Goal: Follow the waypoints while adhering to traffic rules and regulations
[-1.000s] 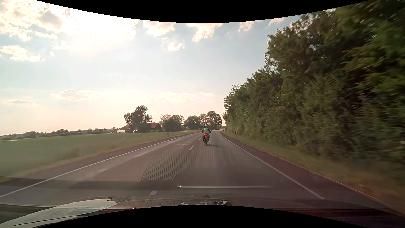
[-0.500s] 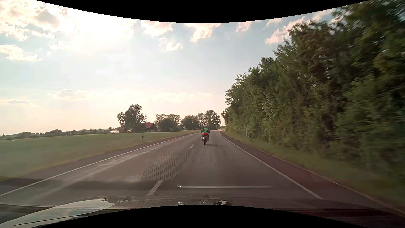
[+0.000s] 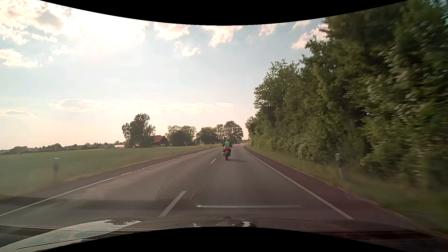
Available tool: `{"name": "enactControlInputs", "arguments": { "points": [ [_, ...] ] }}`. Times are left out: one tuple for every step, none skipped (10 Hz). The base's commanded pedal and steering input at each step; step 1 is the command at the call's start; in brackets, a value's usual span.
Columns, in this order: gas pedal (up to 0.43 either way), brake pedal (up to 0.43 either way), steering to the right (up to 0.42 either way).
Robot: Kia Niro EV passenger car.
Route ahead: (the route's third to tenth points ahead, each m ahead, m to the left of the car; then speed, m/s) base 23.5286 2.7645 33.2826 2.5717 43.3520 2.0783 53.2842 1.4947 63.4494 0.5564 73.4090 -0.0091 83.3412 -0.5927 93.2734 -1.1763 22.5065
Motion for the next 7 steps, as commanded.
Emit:
{"name": "enactControlInputs", "arguments": {
  "points": [
    [0.26,0.0,0.006],
    [0.26,0.0,0.008],
    [0.26,0.0,0.008],
    [0.26,0.0,0.007],
    [0.26,0.0,0.004],
    [0.26,0.0,0.004],
    [0.26,0.0,0.004]
  ]
}}
